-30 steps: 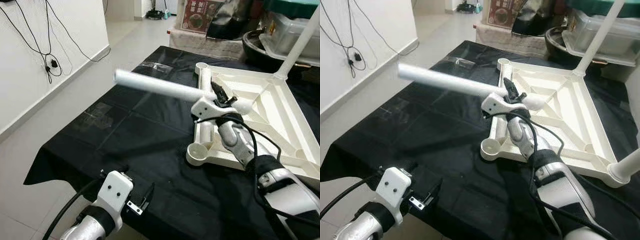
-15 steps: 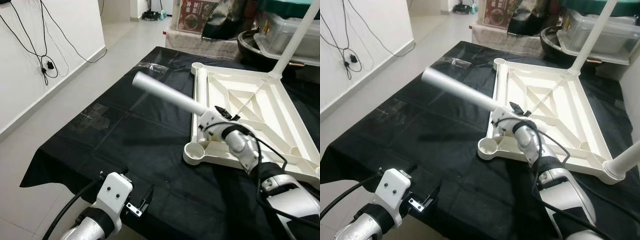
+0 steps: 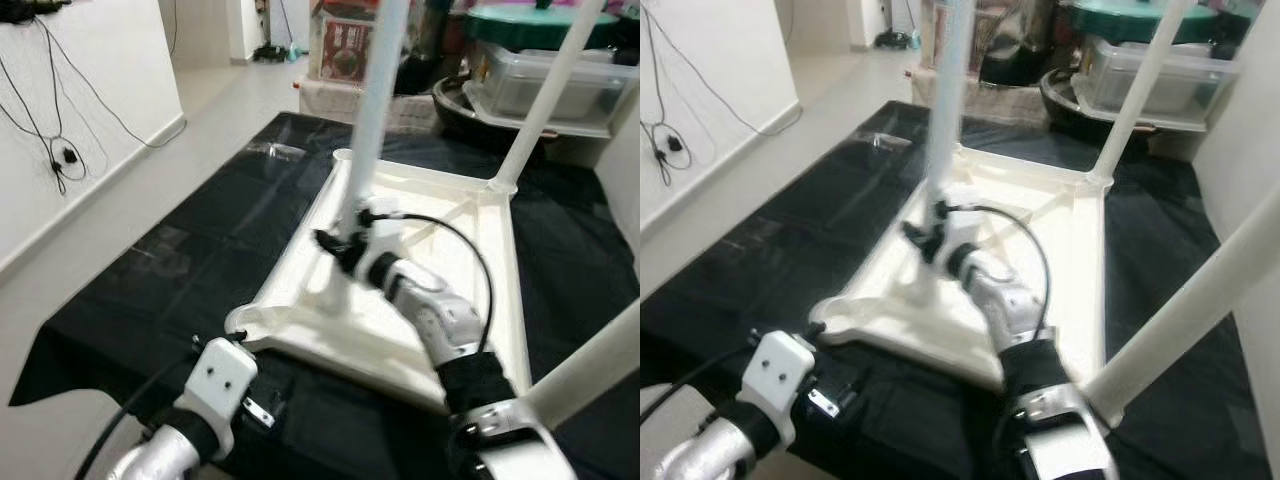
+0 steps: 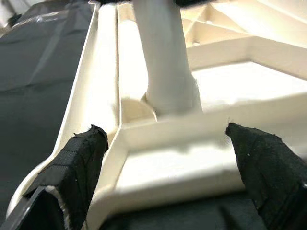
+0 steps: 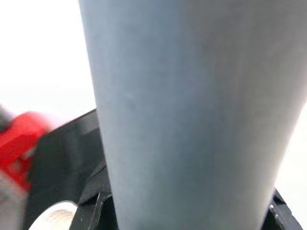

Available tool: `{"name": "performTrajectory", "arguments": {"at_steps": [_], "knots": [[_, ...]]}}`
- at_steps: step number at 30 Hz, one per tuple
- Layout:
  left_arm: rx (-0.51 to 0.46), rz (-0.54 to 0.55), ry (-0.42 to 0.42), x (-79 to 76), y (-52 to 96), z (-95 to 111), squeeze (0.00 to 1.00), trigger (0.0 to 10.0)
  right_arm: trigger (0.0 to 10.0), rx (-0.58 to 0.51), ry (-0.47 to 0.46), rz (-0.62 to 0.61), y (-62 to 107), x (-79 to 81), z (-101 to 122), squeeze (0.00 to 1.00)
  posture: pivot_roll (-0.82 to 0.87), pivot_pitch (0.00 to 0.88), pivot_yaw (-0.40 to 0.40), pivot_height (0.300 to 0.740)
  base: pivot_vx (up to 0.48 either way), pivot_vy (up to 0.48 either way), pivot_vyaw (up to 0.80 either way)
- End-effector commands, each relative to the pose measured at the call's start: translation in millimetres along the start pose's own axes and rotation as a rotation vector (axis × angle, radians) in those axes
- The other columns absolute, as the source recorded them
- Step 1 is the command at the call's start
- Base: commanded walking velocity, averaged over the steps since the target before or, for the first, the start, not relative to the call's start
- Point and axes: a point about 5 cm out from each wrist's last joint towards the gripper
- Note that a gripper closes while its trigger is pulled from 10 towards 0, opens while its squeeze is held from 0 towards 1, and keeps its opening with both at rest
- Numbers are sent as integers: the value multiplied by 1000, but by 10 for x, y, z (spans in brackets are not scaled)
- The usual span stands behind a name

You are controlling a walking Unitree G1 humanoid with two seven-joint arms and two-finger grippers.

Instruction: Building children table

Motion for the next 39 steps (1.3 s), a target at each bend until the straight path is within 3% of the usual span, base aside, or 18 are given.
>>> {"name": "performTrajectory", "arguments": {"at_steps": [1, 4, 6, 7, 8, 13, 14, 17, 22, 27, 30, 34, 39], "knots": [[12, -6, -5, 5, 11, -29, 0, 10000, 10000, 25, -27, 72, 4, 113, -41, 0, 241, 130, -78, 740, 0, 0, 0], [13, -4, -7, 9, 7, -32, 0, 10000, 10000, 17, 8, 81, 21, 137, -36, 0, 239, 127, -80, 740, 0, 0, 0], [2, 0, -2, -13, -27, -24, 0, 10000, 10000, -146, 177, -101, 33, -110, 248, 0, 235, 106, -84, 740, 0, 0, 0], [2, 0, -2, -13, -27, -24, 0, 10000, 10000, -146, 177, -101, 33, -110, 248, 0, 235, 106, -84, 740, 0, 0, 0], [-8, 1, 4, -35, -45, -11, 0, 10000, 10000, -264, 262, -225, 77, -262, 467, 0, 240, 101, -85, 740, 0, 0, 0], [-12, -3, 8, -51, -47, -11, 0, 10000, 10000, -347, 262, -336, 161, -342, 656, 0, 242, 91, -86, 740, 0, 0, 0], [-13, -6, 8, -57, -56, -17, 0, 10000, 10000, -417, 218, -386, 202, -371, 788, 0, 244, 81, -86, 740, 0, 0, 0], [-15, -8, 7, -64, -71, -15, 0, 10000, 10000, -445, 191, -365, 207, -353, 846, 0, 247, 76, -87, 740, 0, 0, 0], [-22, -2, 7, -59, -85, -7, 0, 10000, 10000, -453, 163, -267, 183, -252, 808, 0, 244, 67, -84, 740, 0, 0, 0], [-26, 55, 39, -30, -90, -11, 0, 10000, 10000, -349, 128, -338, 173, -241, 578, 0, 241, 55, -84, 740, 0, 0, 0], [-23, 147, 105, 12, -88, -28, 0, 10000, 10000, -425, 182, -455, 332, -300, 502, 0, 234, 39, -82, 740, 0, 0, 0], [-24, 167, 103, 27, -93, -34, 0, 10000, 10000, -448, 213, -435, 406, -265, 456, 0, 230, 31, -78, 740, 0, 0, 0], [-21, 172, 111, 38, -130, -51, 0, 10000, 10000, -447, 171, -408, 445, -193, 361, 0, 231, 8, -78, 740, 0, 56, 0]]}}
Point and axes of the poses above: a point about 5 cm out from each wrist's last joint towards the gripper, its own y axis pointing back from the gripper into the wrist, its own z axis along the axis of the wrist's last joint, x = y × z
